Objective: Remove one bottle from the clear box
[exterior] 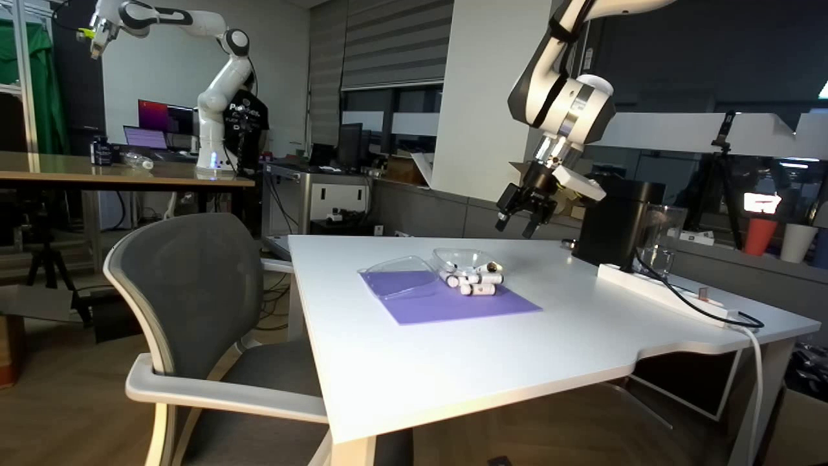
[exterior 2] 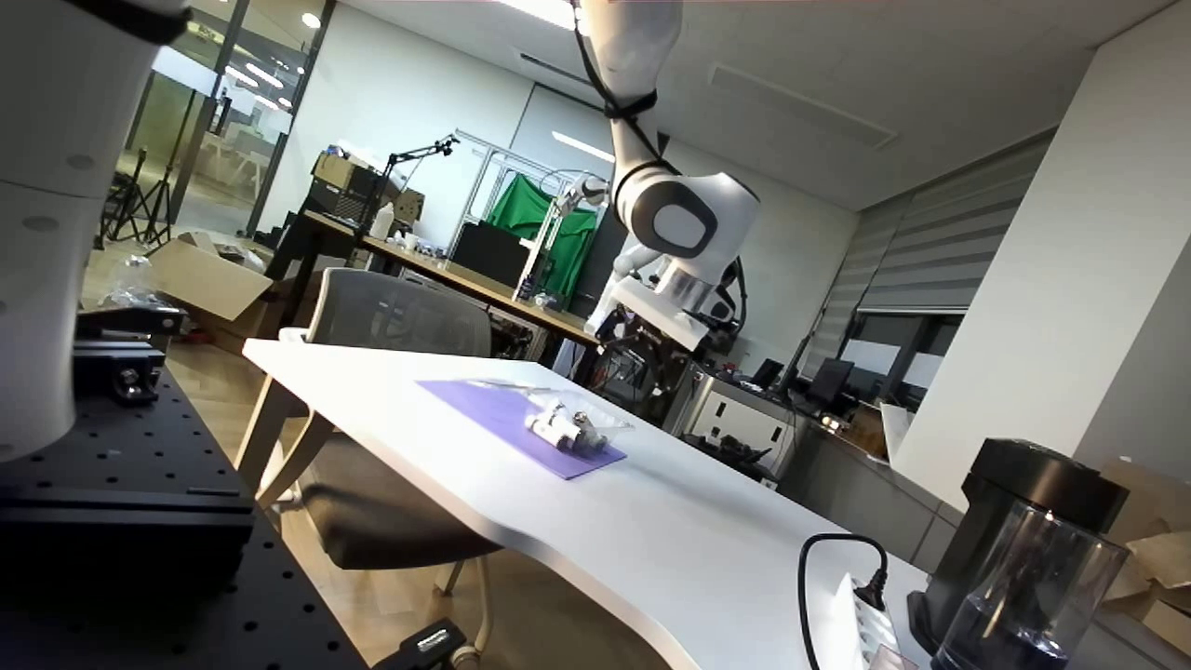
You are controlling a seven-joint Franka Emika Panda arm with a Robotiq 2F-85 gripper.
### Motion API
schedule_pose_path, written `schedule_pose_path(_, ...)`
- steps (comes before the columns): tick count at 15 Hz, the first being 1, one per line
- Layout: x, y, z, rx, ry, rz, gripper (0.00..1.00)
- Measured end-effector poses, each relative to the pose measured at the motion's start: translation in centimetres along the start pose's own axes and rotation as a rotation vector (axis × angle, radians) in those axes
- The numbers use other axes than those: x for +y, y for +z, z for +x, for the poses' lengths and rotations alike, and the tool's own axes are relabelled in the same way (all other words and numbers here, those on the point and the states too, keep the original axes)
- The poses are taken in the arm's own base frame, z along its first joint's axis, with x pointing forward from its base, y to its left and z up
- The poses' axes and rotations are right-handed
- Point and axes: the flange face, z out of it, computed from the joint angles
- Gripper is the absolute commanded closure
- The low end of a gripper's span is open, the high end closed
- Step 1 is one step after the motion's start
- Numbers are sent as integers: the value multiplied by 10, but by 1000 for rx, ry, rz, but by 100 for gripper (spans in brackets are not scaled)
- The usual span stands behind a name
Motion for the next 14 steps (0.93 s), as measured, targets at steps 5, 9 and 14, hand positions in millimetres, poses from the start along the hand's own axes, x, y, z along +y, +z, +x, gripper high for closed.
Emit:
schedule_pose_path(5,5,15,38,-170,121,81,0)
schedule_pose_path(9,2,22,63,-285,195,127,0)
schedule_pose_path(14,0,34,74,-387,203,188,0)
